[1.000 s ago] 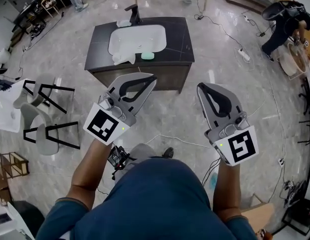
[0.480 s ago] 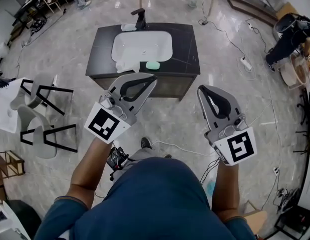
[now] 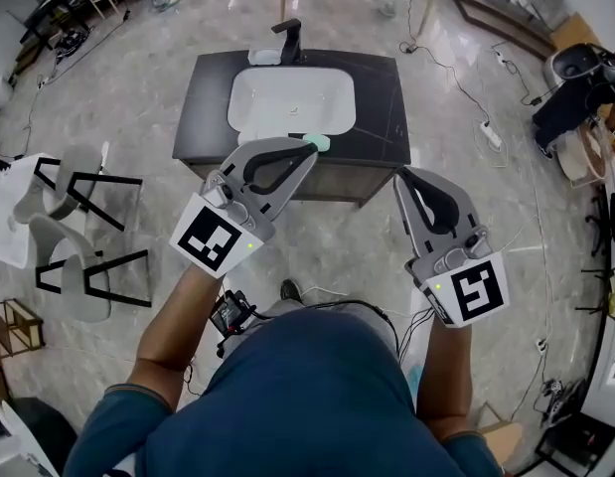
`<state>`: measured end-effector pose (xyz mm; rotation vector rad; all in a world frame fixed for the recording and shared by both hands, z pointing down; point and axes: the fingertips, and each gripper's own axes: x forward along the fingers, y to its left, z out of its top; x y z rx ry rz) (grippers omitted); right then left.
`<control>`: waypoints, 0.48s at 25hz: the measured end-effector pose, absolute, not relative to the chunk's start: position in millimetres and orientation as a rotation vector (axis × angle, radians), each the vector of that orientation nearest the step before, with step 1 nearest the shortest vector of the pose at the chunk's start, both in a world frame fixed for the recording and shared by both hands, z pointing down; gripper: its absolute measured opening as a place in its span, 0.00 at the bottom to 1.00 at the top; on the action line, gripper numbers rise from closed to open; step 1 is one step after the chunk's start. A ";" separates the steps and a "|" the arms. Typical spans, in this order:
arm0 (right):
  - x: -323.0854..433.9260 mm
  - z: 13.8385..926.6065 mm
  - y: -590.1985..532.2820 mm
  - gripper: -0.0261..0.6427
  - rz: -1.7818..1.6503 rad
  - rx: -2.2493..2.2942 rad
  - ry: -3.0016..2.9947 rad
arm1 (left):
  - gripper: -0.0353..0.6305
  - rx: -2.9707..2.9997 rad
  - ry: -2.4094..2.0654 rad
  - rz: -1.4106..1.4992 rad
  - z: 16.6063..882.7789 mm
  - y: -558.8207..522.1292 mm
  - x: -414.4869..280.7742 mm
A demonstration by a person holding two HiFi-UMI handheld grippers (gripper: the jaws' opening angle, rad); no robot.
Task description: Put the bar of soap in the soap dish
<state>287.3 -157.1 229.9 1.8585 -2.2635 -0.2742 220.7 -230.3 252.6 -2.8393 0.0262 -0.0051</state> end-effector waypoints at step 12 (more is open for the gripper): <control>341.9 244.9 -230.3 0.06 -0.225 1.700 -2.422 | 0.05 -2.850 0.213 -0.077 264.7 -289.8 269.0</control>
